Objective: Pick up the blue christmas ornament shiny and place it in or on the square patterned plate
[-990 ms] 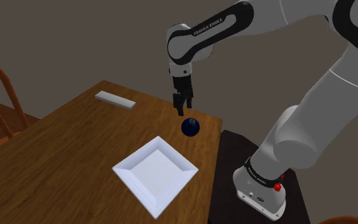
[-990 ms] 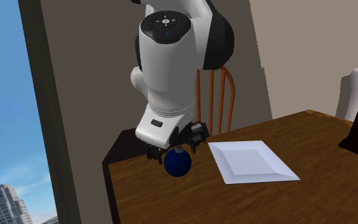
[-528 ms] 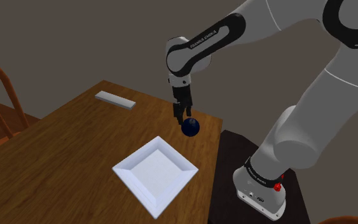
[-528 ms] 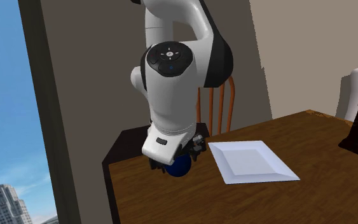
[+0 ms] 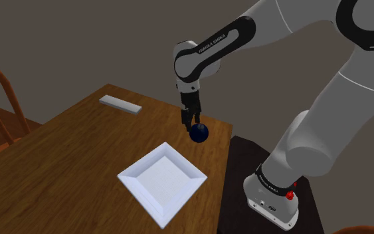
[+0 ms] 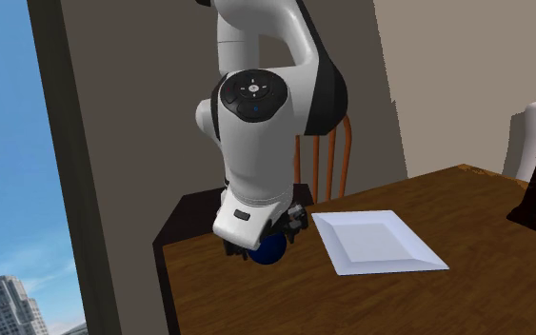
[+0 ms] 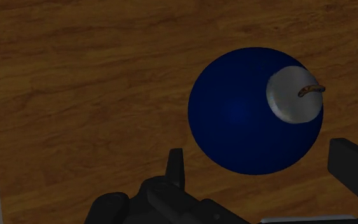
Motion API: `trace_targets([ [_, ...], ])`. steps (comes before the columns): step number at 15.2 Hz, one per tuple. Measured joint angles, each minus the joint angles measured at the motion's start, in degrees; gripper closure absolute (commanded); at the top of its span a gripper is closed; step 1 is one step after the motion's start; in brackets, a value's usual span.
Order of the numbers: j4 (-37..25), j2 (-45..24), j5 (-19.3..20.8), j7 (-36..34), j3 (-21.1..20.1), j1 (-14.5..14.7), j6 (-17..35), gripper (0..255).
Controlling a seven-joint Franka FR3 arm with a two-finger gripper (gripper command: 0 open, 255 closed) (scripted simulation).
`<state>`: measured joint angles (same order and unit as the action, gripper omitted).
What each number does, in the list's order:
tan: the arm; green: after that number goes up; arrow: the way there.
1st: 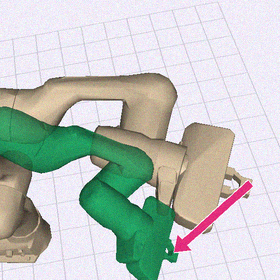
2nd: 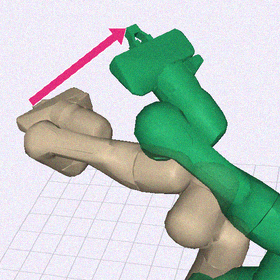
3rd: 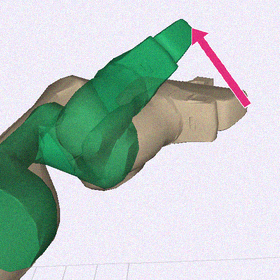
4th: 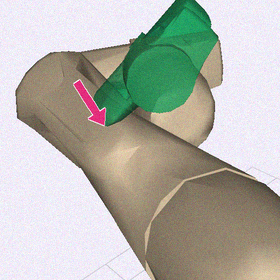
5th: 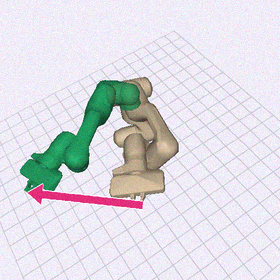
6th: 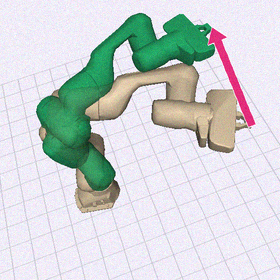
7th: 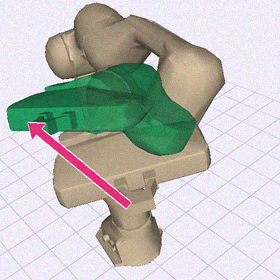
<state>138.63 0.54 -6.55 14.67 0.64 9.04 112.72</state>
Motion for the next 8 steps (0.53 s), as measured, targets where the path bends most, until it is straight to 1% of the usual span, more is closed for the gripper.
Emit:
trace_targets([
  [2,-0.29,0.26,-1.57,0.03,-0.11,0.08,0.01,255],
  [8,-0.25,0.65,-0.99,-0.12,-0.27,0.23,-0.02,255],
])
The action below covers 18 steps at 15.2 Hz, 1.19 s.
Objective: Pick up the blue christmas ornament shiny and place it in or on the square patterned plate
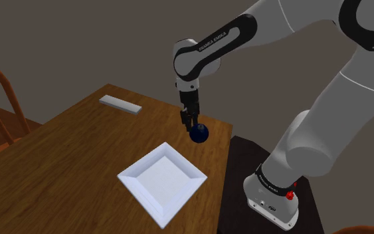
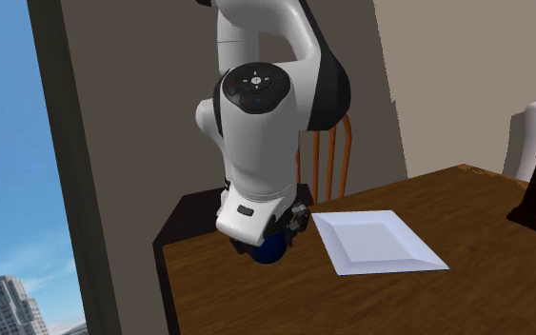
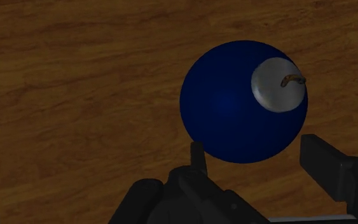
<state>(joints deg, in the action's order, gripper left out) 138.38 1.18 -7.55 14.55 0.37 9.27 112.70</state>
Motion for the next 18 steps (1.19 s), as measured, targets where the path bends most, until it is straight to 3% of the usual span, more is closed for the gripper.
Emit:
trace_targets([
  [10,-1.5,3.34,1.3,-0.47,0.26,-0.38,-5.57,255],
  [11,-1.51,3.36,1.3,-0.47,0.26,-0.38,-5.59,0],
  [13,-0.53,4.41,3.27,-2.33,-0.87,0.44,-5.42,0],
  [17,4.49,9.35,18.67,-17.9,-10.72,6.46,-8.62,0],
  [18,5.92,9.94,21.01,-20.18,-12.1,7.15,-8.73,0],
])
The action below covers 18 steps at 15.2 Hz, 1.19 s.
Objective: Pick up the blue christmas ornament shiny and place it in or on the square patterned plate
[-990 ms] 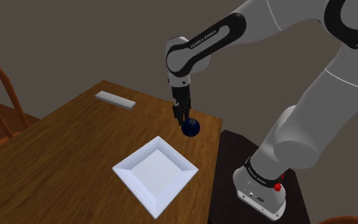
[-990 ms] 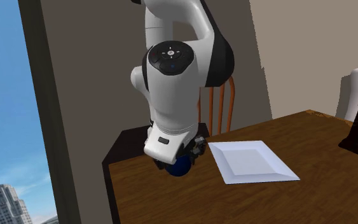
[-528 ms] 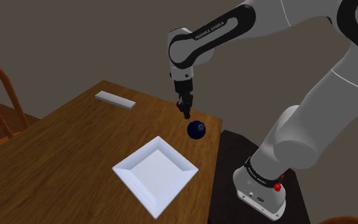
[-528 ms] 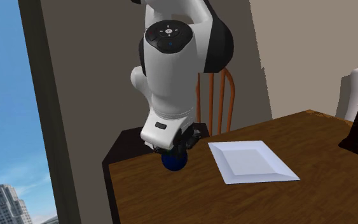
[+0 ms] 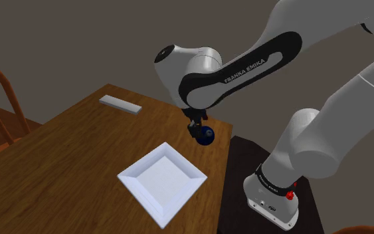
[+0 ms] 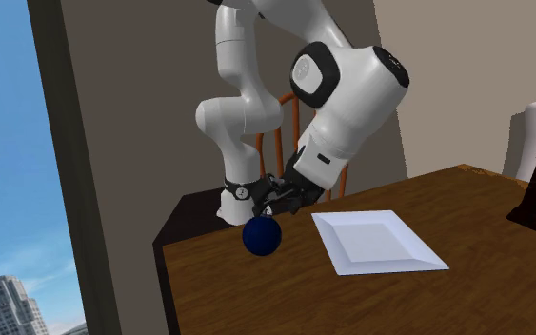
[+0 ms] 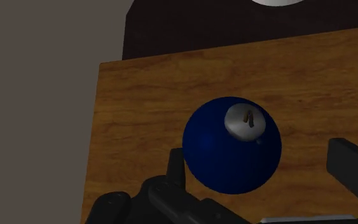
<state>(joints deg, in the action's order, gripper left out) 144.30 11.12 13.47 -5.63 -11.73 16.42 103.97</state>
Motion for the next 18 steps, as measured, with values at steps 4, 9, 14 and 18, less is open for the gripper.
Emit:
trace_targets([
  [4,3.61,0.76,2.9,-2.34,-0.9,0.22,1.98,0],
  [9,5.91,0.52,3.96,-2.71,-0.49,-0.27,4.53,0],
  [14,6.07,0.5,4.0,-2.77,-0.49,-0.28,4.72,0],
  [18,6.0,0.56,3.99,-2.76,-0.51,-0.26,4.67,255],
])
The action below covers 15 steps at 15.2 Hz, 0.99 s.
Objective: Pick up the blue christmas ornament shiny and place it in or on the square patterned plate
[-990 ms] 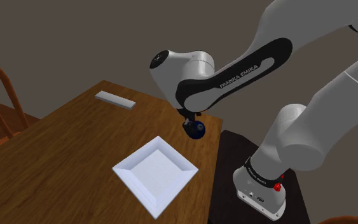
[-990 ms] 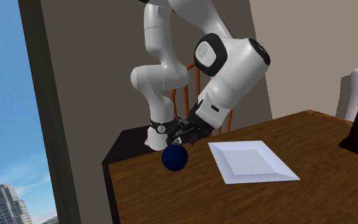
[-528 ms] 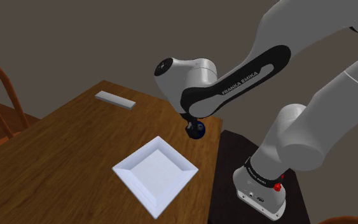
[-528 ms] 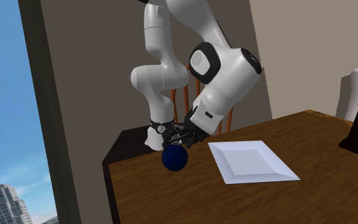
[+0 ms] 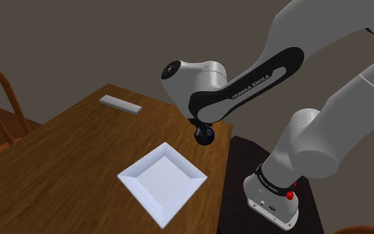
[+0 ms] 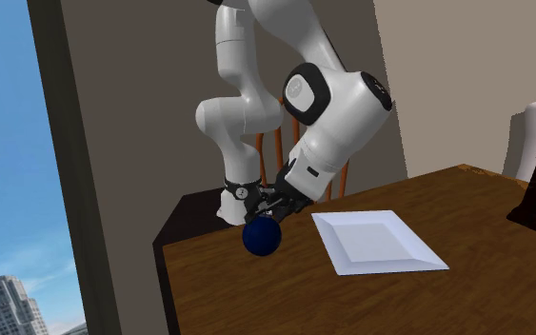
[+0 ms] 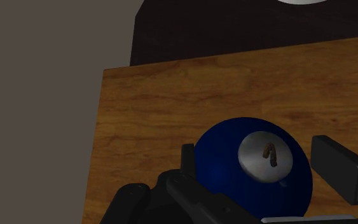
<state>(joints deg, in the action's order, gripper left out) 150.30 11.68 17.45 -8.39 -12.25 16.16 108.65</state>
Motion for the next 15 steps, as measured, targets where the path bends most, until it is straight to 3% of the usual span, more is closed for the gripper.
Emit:
trace_targets([
  [8,-0.07,0.27,-0.11,0.15,0.0,0.03,-0.34,255],
  [15,-1.9,4.47,-1.3,2.54,0.18,0.37,-5.9,255],
])
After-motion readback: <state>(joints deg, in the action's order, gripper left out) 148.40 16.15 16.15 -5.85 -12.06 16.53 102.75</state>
